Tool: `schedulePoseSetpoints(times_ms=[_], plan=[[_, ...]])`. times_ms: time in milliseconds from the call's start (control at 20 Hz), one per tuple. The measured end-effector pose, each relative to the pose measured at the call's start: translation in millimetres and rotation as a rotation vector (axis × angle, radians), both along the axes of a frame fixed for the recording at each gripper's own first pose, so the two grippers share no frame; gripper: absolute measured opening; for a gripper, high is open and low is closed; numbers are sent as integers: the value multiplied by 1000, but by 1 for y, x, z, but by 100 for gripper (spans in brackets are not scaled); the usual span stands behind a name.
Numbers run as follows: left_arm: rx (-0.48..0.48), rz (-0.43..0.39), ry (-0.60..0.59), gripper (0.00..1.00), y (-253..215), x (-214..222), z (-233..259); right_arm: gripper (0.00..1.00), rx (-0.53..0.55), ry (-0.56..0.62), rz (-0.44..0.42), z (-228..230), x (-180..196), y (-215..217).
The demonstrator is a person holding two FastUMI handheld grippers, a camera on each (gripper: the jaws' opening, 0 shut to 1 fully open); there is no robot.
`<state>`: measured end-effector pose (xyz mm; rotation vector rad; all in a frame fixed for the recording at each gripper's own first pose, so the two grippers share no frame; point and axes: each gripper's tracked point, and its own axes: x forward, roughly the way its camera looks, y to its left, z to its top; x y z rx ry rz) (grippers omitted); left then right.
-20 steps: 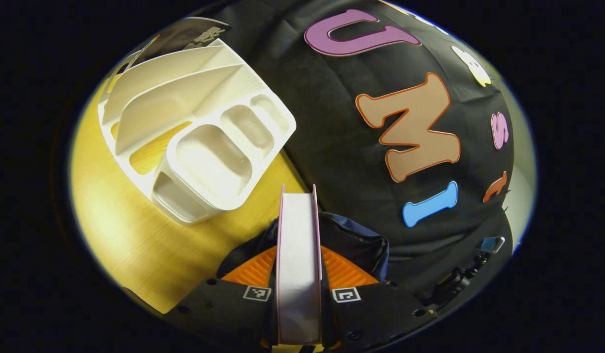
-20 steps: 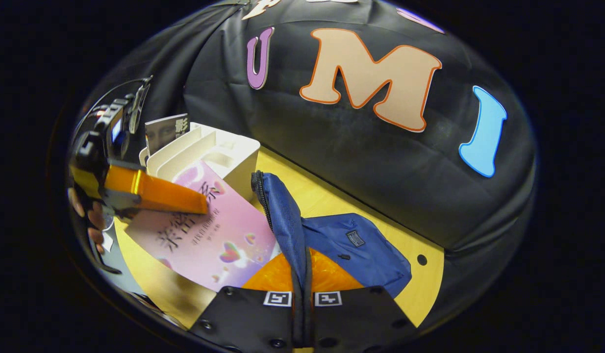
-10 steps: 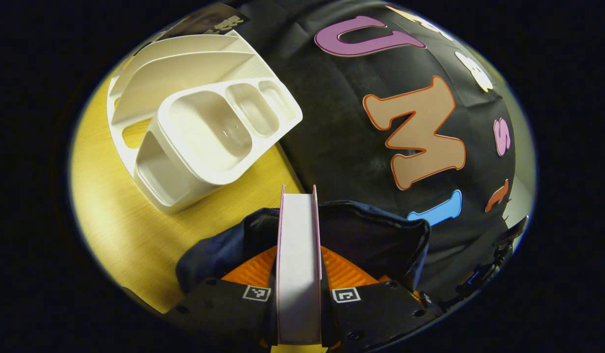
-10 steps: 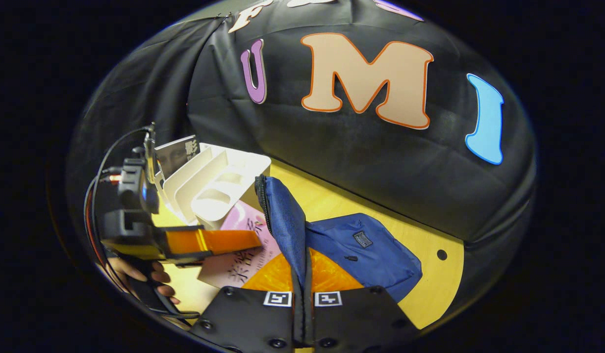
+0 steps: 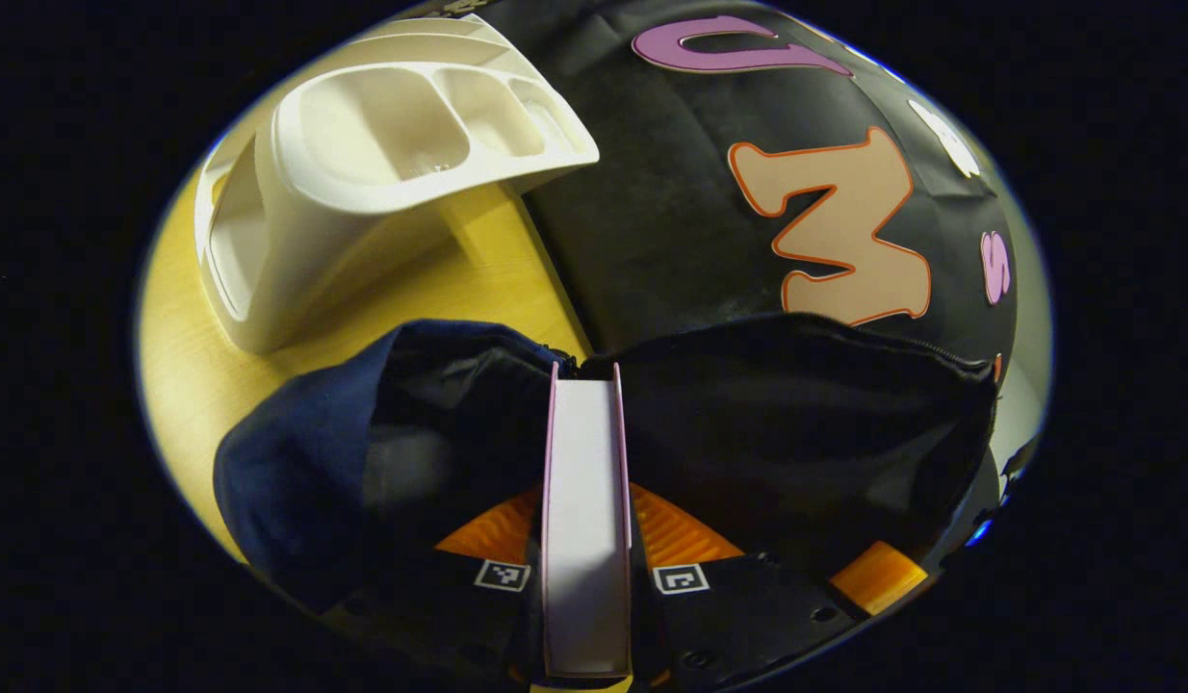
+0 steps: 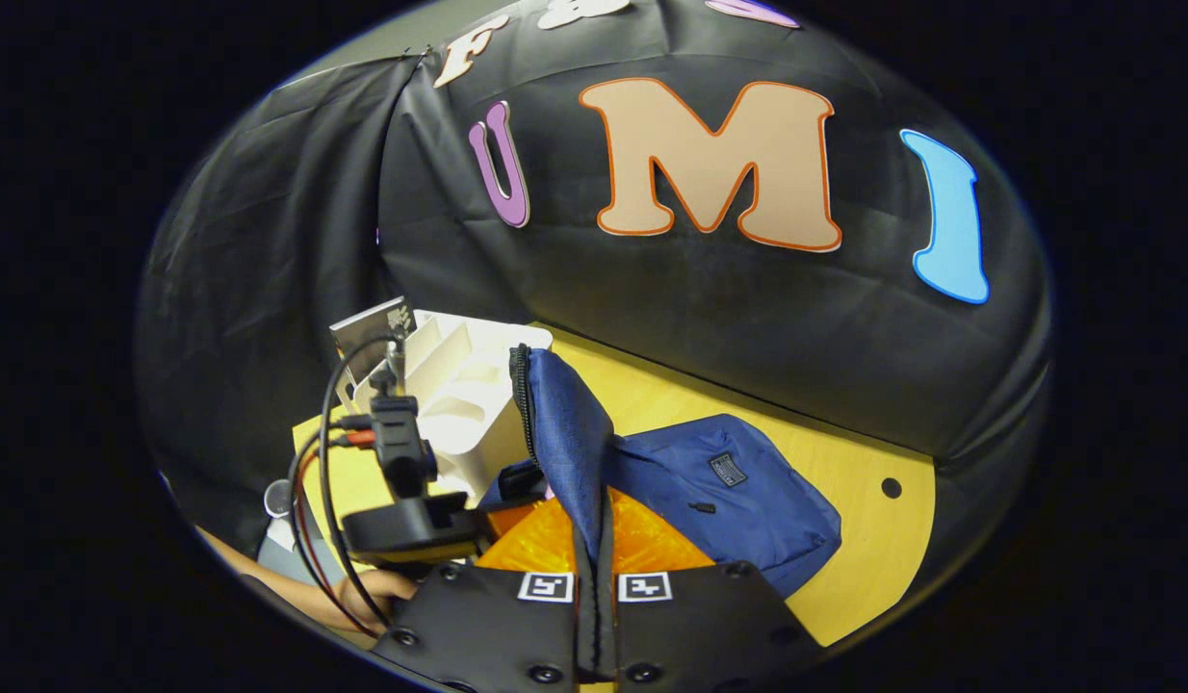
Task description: Open the schoolbag, grab two books from the bookshelf and put them into the schoolbag.
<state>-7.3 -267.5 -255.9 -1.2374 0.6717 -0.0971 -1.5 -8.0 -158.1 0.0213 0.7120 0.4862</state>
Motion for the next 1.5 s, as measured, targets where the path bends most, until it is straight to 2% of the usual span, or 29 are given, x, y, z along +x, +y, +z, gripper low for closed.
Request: schedulePoseSetpoints(times_ms=[200, 300, 350, 450, 550, 600, 650, 700, 750, 800, 850, 1050, 1150, 1200, 1500], plan=[[-20, -18, 2, 33, -14, 8, -7, 5, -6, -9, 1, 3, -1, 0], [3, -59, 0, 35, -18, 10, -8, 3, -4, -4, -10, 2, 2, -3], [38, -84, 12, 28, -18, 1, -8, 3, 0, 0, -19, 0, 4, -5], [97, -136, 27, 54, -13, -13, -10, 3, 6, 2, -37, 1, 8, -10], [115, -152, 37, 80, -4, -25, -3, 3, 10, 3, -51, -1, 12, -12], [124, -153, 35, 95, 3, -30, 3, 3, 13, 7, -51, -2, 13, -10], [140, -158, 32, 95, 9, -35, 8, 3, 15, 9, -51, -3, 13, -9], [155, -164, 23, 89, 16, -39, 15, 1, 15, 10, -51, -4, 13, -9], [164, -172, 5, 95, 21, -43, 25, 3, 16, 12, -52, -4, 14, -8], [173, -171, -19, 90, 27, -44, 36, 3, 15, 12, -53, -6, 15, -7], [188, -167, -39, 95, 35, -45, 47, 3, 14, 15, -57, -6, 15, -7], [320, -147, -151, 94, 77, -33, 85, 3, 13, 17, -79, -7, 16, -8], [388, -123, -210, 94, 98, -27, 101, 0, 7, 15, -89, -8, 17, -8], [407, -108, -227, 94, 109, -24, 109, 3, 4, 12, -95, -7, 17, -9], [524, -4, -329, 94, 184, -5, 155, 3, -22, 8, -134, -9, 15, -10]])
